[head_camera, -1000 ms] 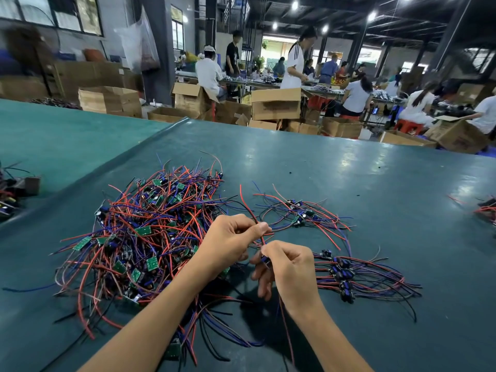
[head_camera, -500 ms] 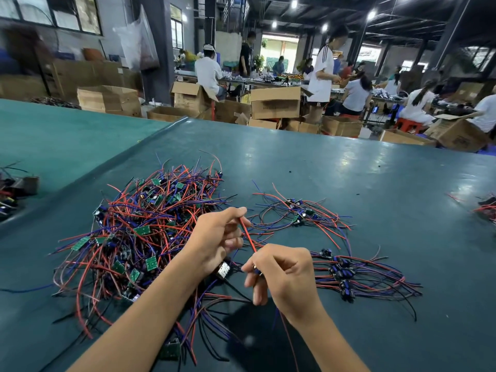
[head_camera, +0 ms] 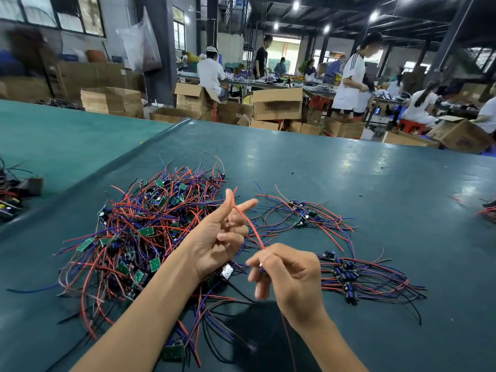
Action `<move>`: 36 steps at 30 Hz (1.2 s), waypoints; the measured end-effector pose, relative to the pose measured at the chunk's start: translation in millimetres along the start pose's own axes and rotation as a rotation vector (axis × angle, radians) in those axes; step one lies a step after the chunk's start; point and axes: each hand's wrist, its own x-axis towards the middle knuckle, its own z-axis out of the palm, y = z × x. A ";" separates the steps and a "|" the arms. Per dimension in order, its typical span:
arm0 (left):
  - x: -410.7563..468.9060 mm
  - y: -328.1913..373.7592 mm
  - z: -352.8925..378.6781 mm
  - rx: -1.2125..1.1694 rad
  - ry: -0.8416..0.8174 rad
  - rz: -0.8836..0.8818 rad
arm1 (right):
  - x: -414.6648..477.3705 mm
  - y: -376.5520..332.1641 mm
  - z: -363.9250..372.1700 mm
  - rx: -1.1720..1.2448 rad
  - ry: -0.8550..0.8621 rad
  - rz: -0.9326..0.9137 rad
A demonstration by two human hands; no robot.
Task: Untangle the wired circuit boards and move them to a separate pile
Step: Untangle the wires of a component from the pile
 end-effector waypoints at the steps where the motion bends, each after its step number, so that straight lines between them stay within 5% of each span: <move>1: -0.6 -0.7 1.0 0.034 -0.029 0.001 | 1.6 -0.3 0.3 0.011 0.046 0.015; 10: -2.3 -19.9 0.1 0.768 -0.162 0.081 | 11.5 7.1 -1.4 0.048 0.223 0.220; 16: -2.0 -17.7 -5.2 0.837 -0.127 0.082 | 8.9 8.6 2.9 0.021 0.141 0.254; 23: 6.0 -20.5 -9.1 0.745 0.097 0.313 | 3.7 8.5 5.8 0.013 0.058 0.282; 36: 8.6 -27.2 -10.0 0.767 0.223 0.402 | -8.8 6.7 4.4 -0.056 -0.111 -0.017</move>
